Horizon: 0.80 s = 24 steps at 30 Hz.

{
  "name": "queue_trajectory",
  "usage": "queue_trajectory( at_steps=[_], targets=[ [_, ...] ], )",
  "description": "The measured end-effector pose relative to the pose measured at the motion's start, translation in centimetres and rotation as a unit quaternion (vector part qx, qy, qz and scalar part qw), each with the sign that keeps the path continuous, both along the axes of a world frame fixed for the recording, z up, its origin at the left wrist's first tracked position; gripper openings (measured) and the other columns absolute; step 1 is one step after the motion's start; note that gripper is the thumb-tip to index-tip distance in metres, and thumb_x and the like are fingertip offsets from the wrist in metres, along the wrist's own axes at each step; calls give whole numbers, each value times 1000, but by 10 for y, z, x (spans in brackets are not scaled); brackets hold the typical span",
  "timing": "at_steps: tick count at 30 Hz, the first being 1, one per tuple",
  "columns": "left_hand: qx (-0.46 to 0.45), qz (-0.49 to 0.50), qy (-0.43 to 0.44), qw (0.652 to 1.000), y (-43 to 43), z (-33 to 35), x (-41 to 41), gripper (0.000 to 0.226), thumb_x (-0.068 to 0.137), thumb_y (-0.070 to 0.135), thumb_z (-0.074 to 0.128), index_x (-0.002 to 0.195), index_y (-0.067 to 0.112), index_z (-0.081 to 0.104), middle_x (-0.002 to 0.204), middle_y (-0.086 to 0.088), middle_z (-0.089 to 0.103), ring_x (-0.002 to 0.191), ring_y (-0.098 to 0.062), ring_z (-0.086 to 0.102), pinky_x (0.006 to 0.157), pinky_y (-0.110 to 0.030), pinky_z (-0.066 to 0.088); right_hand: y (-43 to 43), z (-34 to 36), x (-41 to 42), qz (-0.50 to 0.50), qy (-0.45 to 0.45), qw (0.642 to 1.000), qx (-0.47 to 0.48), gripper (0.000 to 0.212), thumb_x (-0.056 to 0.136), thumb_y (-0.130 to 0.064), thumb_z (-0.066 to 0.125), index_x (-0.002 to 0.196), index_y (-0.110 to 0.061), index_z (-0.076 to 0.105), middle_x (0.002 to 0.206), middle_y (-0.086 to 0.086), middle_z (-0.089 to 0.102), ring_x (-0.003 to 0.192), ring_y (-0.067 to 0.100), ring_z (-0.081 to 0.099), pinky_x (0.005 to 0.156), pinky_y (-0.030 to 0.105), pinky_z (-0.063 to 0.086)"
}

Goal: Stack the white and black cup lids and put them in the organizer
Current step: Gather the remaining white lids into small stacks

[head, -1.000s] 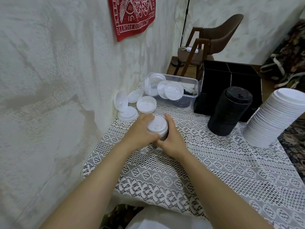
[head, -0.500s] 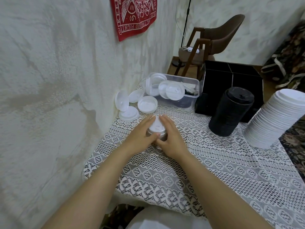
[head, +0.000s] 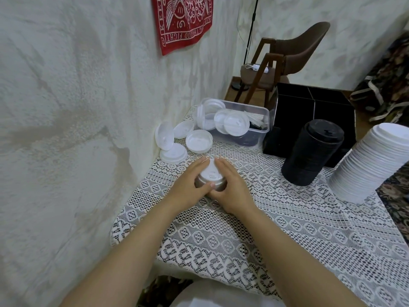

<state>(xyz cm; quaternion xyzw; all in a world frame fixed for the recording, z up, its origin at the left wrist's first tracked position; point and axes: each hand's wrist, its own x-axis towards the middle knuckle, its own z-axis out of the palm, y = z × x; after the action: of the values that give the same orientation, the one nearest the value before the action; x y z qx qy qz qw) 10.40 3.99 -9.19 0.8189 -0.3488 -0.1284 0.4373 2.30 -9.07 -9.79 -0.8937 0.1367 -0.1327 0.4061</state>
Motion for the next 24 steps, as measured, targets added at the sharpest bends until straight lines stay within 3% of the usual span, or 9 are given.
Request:
queue_trajectory(
  at_steps=[2,6,10,13,15,17,21,23,24],
  targets=[
    [-8,12,-10,1000,0,-4,-2,64,90,24,65,147,27,36,156,14,23,137,1,22,117,-31,23,1,2,-2,10,1,1000,12,84,81,-23,74,152,-16,31,160,-2,24,147,9,18,117,23,16],
    [-15,11,-7,1000,0,-7,-1,67,88,32,67,147,31,34,156,19,21,134,5,20,115,-28,24,-4,9,-7,47,24,998,41,93,71,-51,59,153,-21,28,160,-5,20,146,8,16,121,33,16],
    [-29,24,5,999,1,-10,1,82,78,40,76,147,30,32,155,19,22,136,2,22,112,-26,25,-9,14,-6,71,29,989,128,86,69,-27,58,151,-20,32,158,-7,24,144,6,22,122,37,20],
    [-40,47,-5,998,-1,-11,1,88,72,33,82,146,27,35,152,13,28,136,-2,27,110,-24,26,-8,15,-2,82,32,987,135,86,67,-20,55,150,-19,34,158,-6,24,143,4,21,121,29,17],
    [-47,65,-21,997,-1,-12,1,86,72,26,83,144,25,37,149,9,33,133,-3,32,106,-20,27,-8,13,3,87,31,986,137,82,68,-16,52,149,-18,37,157,-6,28,143,6,25,121,32,19],
    [-49,72,-32,996,0,-11,4,86,71,27,84,143,23,39,144,7,37,127,-2,34,103,-19,27,-10,11,10,92,24,984,151,73,72,-14,52,145,-18,44,153,-6,35,141,8,32,119,35,25],
    [-37,72,-42,996,6,-6,12,86,72,34,84,143,22,38,140,10,36,122,2,33,100,-15,27,-15,18,22,96,7,984,152,45,93,-7,54,135,-23,55,135,-12,54,122,-1,50,106,23,41],
    [-35,79,-45,995,11,-3,19,85,73,34,83,143,21,38,138,14,35,120,5,31,97,-12,25,-17,23,28,101,-2,986,132,41,97,-8,53,133,-28,54,129,-15,55,114,-5,53,103,22,44],
    [-32,84,-48,995,14,-3,22,85,73,34,83,143,20,38,136,15,34,120,5,30,97,-11,24,-19,23,33,91,-3,990,110,41,98,-11,52,136,-27,52,133,-13,53,119,0,52,106,26,43]
  ],
)
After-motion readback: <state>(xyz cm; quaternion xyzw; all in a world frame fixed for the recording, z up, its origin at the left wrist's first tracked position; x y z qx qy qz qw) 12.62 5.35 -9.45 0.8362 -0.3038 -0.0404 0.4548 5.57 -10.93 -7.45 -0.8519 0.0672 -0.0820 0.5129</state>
